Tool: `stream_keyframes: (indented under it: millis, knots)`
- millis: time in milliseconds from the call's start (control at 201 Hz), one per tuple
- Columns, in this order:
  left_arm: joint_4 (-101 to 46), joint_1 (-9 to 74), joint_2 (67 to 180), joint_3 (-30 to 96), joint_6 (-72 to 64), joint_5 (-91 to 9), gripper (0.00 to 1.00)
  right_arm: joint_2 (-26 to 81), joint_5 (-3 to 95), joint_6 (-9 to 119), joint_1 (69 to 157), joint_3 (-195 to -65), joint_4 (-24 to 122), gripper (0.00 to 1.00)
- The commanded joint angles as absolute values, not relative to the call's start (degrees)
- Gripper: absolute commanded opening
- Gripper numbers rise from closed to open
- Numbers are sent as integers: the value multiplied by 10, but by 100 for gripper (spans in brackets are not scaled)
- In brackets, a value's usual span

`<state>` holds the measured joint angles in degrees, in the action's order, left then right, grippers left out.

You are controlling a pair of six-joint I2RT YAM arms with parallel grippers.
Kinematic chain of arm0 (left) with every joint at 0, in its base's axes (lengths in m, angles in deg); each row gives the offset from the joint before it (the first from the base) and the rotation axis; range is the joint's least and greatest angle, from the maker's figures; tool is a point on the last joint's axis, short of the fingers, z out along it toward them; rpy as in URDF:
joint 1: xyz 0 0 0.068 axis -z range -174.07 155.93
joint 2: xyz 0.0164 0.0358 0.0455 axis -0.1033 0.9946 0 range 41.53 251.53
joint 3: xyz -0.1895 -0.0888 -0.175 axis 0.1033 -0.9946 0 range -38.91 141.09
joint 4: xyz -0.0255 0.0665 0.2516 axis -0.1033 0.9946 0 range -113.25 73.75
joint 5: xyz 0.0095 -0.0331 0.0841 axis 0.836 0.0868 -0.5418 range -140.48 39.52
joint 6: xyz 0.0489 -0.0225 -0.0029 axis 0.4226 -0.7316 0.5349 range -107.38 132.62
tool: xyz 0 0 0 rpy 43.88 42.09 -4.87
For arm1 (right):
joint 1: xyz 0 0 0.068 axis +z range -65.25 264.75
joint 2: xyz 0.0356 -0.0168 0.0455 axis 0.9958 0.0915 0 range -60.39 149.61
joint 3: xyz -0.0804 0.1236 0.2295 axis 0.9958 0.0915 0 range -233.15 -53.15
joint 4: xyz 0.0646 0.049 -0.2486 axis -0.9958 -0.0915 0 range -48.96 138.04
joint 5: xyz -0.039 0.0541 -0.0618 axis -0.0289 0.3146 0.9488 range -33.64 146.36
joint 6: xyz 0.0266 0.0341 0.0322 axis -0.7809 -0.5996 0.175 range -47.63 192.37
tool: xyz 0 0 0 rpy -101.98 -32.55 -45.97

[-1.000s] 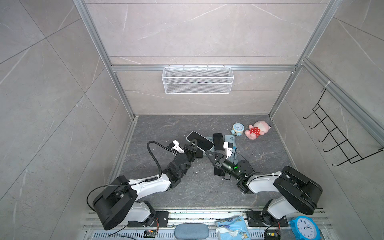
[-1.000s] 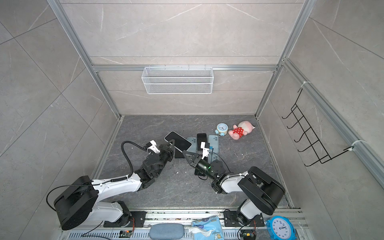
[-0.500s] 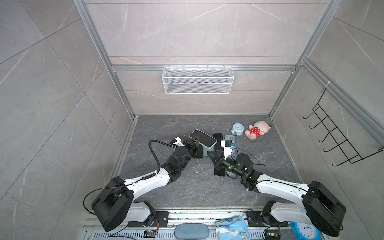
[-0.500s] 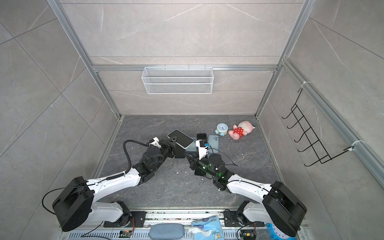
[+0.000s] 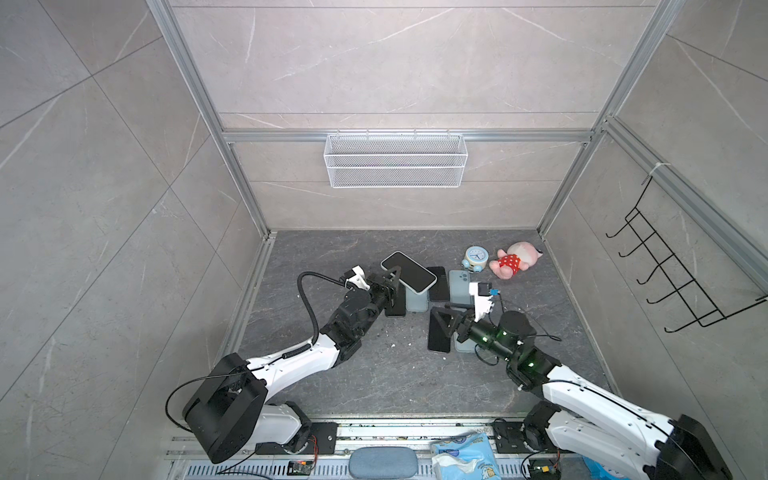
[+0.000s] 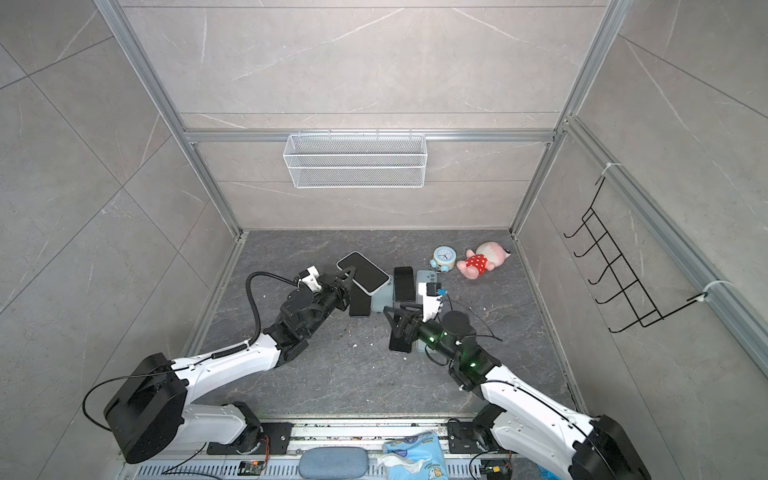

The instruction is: Take the phone out of the phone case

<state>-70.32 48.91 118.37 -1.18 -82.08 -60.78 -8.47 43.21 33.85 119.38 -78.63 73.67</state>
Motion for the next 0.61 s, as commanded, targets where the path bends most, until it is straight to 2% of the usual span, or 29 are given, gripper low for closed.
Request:
stream_keyframes:
  millis: [0, 110, 214, 423, 603]
  knots:
    - [-858, 485, 1205, -28, -802, -585, 0, -90, 354, 234, 1152, -826, 698, 78]
    - [-896, 485, 1222, -27, -788, -571, 0, -57, 299, 142, 1114, -827, 785, 76]
    - [-928, 486, 1230, -29, -781, -567, 0, -12, 269, 70, 1102, -828, 900, 70]
    - [-932, 489, 1224, -29, -770, -563, 0, 50, 263, 18, 1101, -833, 982, 52]
    - [-942, 490, 1232, -26, -767, -563, 0, 73, 262, -3, 1102, -824, 1031, 45]
